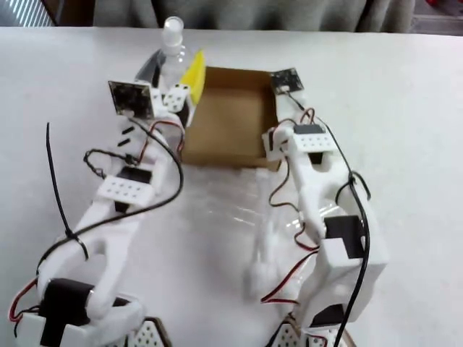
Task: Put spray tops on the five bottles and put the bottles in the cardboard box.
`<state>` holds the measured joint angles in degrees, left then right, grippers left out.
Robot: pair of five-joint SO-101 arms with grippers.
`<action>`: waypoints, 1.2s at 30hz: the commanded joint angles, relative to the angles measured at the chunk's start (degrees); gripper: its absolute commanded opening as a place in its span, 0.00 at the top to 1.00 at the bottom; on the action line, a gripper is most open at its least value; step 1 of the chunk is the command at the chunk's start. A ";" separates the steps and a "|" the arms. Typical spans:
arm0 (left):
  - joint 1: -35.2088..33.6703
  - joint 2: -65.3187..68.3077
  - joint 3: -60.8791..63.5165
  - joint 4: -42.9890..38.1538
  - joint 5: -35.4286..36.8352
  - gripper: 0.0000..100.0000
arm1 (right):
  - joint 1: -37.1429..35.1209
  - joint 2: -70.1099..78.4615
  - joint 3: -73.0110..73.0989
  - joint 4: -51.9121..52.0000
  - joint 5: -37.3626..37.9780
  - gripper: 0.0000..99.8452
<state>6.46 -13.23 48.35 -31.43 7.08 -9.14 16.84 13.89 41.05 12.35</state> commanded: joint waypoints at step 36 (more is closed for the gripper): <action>-0.66 -0.57 -0.88 -1.67 0.62 0.90 | -2.07 -11.56 9.14 7.78 -0.26 0.80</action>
<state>6.46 -13.23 48.35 -31.43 7.08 -10.99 8.04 25.41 45.63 15.60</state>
